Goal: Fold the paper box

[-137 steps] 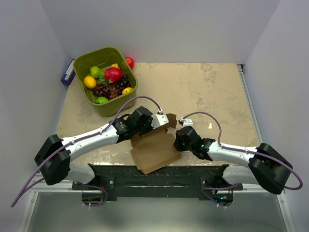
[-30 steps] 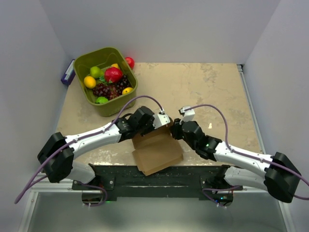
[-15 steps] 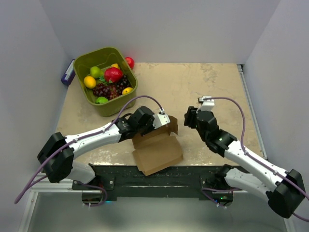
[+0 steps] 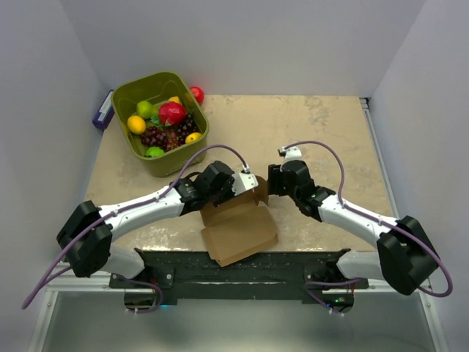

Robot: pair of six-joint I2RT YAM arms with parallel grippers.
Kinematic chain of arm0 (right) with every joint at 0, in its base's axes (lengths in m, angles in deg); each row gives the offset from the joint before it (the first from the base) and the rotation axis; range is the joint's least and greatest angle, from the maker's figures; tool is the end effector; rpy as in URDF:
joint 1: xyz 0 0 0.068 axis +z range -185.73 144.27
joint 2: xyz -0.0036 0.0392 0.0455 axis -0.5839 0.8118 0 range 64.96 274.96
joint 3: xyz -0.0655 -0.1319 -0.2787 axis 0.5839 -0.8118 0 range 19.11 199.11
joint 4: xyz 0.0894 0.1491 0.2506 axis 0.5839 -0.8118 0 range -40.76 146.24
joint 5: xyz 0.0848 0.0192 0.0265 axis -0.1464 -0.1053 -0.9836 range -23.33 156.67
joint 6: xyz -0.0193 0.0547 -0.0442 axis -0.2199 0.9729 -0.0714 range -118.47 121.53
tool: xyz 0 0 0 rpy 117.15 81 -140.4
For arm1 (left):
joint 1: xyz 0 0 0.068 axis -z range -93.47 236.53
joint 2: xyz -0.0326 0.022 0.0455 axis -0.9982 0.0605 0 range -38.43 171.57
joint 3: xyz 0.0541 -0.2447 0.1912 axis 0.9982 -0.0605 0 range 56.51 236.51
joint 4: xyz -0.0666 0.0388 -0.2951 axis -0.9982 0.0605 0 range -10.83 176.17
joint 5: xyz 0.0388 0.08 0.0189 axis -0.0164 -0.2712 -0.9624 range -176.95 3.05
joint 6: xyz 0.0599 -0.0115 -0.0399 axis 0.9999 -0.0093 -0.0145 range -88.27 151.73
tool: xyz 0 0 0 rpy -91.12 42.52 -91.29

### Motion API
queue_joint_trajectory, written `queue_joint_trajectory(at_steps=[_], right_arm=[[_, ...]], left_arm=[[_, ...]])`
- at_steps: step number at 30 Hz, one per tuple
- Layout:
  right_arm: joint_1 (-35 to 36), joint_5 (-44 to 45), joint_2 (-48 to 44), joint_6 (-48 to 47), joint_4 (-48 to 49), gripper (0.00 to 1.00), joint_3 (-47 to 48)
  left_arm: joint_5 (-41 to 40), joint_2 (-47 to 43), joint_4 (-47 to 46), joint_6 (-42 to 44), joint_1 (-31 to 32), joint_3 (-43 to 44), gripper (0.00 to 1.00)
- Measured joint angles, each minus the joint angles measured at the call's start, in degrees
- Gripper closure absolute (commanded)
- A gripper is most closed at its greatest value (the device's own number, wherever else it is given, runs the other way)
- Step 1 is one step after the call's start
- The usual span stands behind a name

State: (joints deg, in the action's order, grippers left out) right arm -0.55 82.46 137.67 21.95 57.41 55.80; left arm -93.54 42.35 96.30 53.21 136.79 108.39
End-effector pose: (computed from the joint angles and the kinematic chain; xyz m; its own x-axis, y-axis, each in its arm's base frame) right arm 0.2610 0.1638 0.2090 -0.5674 0.0107 -0.8234 -0.1855 0.9725 0.1405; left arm 0.2276 -0.2628 0.2325 -0.1671 0.7699 -0.6159 0.8319 0.4454 0.3310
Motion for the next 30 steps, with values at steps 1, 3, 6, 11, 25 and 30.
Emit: queue_joint_trajectory(at_steps=[1, 3, 6, 11, 25, 30], right_arm=[[0.0, -1.18, -0.15, -0.35, 0.66, 0.41, -0.07], [0.0, -3.98, -0.98, -1.05, 2.05, 0.41, -0.48], [0.0, -7.69, -2.58, -1.99, 3.96, 0.41, -1.62], [0.0, -12.81, -3.08, -2.95, 6.16, 0.41, -3.69], [-0.31, -19.85, -3.1, -4.07, 10.71, 0.41, -6.84], [-0.31, -21.49, -3.82, -4.44, 11.34, 0.41, -7.8]], left_arm=[[0.0, 0.0, 0.0, 0.0, 0.0, 0.0, 0.85], [0.0, 0.0, 0.0, 0.0, 0.0, 0.0, 0.85], [0.02, 0.0, 0.0, -0.02, 0.0, 0.0, 0.85], [-0.02, 0.0, 0.0, -0.02, 0.0, 0.0, 0.85], [-0.11, 0.02, 0.04, -0.02, 0.0, 0.0, 0.85], [-0.11, 0.02, 0.07, -0.02, 0.0, 0.0, 0.85]])
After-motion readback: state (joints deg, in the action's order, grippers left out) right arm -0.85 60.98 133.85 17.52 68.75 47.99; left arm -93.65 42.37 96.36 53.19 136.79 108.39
